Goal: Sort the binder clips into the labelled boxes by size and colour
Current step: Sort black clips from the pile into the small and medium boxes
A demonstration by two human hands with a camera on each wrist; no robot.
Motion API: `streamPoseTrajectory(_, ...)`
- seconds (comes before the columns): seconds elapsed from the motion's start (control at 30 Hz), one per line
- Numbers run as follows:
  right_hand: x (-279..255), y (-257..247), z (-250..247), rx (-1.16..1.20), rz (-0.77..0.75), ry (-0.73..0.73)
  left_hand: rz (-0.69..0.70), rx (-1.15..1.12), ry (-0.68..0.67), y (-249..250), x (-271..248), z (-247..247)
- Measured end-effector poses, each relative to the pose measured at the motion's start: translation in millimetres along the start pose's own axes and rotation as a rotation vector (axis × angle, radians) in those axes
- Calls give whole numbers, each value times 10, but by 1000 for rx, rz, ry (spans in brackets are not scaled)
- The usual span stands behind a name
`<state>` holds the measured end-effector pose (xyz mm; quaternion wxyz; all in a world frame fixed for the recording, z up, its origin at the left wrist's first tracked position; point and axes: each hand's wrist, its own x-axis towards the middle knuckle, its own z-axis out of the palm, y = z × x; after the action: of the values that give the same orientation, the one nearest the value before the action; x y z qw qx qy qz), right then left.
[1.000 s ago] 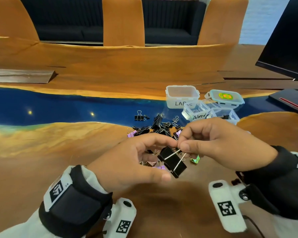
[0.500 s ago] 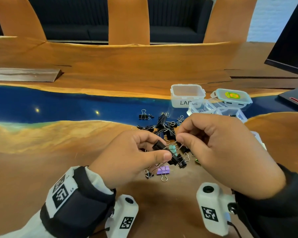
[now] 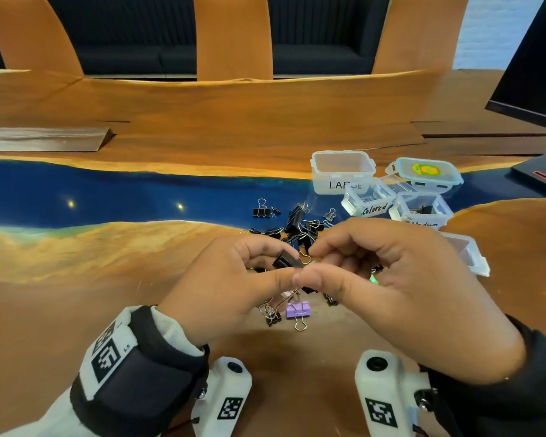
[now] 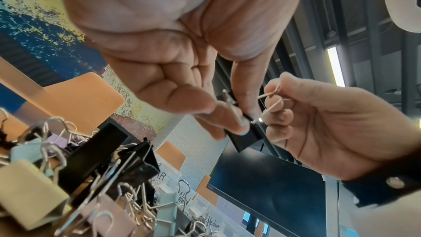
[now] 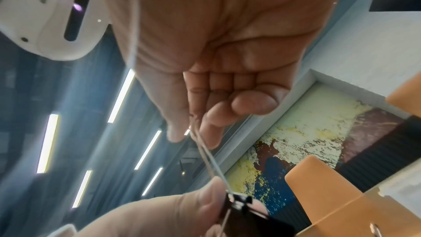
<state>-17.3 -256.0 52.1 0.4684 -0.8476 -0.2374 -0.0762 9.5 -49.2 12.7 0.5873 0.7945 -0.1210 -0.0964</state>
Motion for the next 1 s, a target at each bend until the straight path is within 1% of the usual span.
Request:
streamPoseTrajectory(0.03,6,36,-2,66,28,25,9,-21,9,-7,5,1)
streamPoseTrajectory(0.1,29,180,6,100,111,46,28,-71,17,-10,4,8)
streamPoseTrajectory(0.17,60,322,34,147,236,-43,43,-132,12,2,1,12)
streamPoseTrajectory(0.23,80,397,77,282,320,-176,61,-177,-7,12,-2,18)
streamPoseTrajectory(0.3,93,395,104,414,345,-233,73,-200,-16,37,-4,28)
streamPoseTrajectory(0.4,108,387,93,456,358,-199,64,-195,-24,18,1,21)
streamPoseTrajectory(0.53,139,429,87,438,368,-96,39,-139,-19,-44,22,-11)
streamPoseTrajectory(0.67,146,419,109,431,329,-11,-63,-221,14,-10,21,-35)
streamPoseTrajectory(0.73,150,395,122,405,297,18,-89,-231,13,19,15,-44)
streamPoseTrajectory(0.83,166,391,158,260,268,70,-113,-246,23,21,12,-50)
streamPoseTrajectory(0.93,200,394,159,110,244,127,-147,-256,-3,-1,4,-41)
streamPoseTrajectory(1.0,239,367,140,53,224,101,-136,-268,2,-19,8,-52)
